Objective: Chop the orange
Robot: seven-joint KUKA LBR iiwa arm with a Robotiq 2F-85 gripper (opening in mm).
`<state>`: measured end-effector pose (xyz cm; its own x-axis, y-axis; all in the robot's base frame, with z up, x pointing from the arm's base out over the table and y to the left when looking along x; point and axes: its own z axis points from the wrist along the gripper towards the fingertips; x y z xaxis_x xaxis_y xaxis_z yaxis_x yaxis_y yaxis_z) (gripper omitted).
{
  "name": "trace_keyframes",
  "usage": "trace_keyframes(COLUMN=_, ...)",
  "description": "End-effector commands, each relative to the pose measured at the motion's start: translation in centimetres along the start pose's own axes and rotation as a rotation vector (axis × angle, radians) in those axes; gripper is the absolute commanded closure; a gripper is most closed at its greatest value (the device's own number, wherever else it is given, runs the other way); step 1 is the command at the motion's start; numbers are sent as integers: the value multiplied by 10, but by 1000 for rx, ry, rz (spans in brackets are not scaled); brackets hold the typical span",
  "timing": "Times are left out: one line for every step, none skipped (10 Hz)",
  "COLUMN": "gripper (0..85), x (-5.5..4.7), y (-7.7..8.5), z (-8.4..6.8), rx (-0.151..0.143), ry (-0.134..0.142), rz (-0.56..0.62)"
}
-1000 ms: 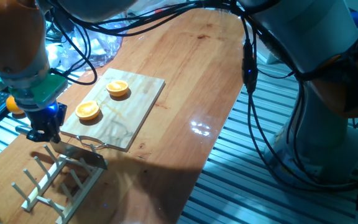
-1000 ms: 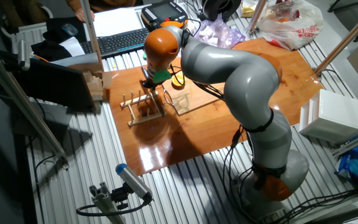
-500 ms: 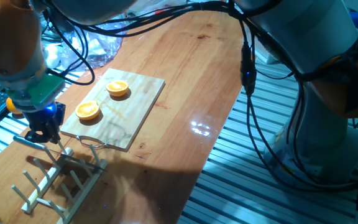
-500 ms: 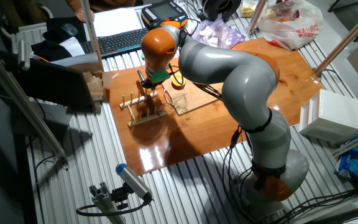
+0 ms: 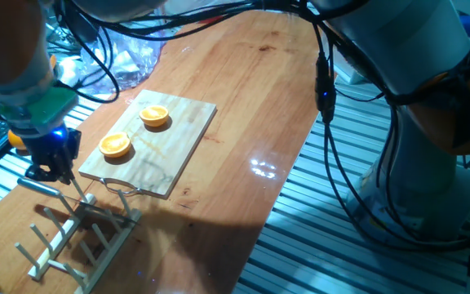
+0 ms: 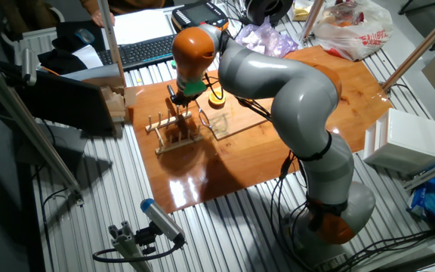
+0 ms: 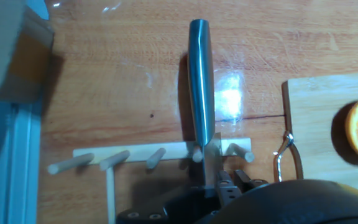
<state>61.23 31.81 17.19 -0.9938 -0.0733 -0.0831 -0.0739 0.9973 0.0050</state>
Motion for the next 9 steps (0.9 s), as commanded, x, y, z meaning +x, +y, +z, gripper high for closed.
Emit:
trace_keyframes(gripper=680, x=1, y=0, z=-8, rx=0, ry=7, rz=-2)
trace_keyframes(gripper=680, x=2, y=-1, z=-15, rx=-13, ry=14, rz=1)
trace_keyframes(gripper=680, x=2, y=-2, z=-23, rx=-30, ry=8, rz=4)
trace_keyframes(gripper=850, x=1, y=-6, z=-31, rx=-25, ry=5, rz=-10)
trace_keyframes(gripper=850, x=0, y=-11, z=-39, rx=-59, ry=8, rz=18)
trace_keyframes(gripper=850, x=-3, y=-16, z=-45, rx=-65, ry=14, rz=32)
trace_keyframes(gripper=850, x=-4, y=-21, z=-51, rx=-37, ry=14, rz=29)
trace_keyframes(gripper=850, x=-7, y=-25, z=-58, rx=-21, ry=15, rz=29)
trace_keyframes(gripper=850, x=-10, y=-29, z=-65, rx=-7, ry=19, rz=28)
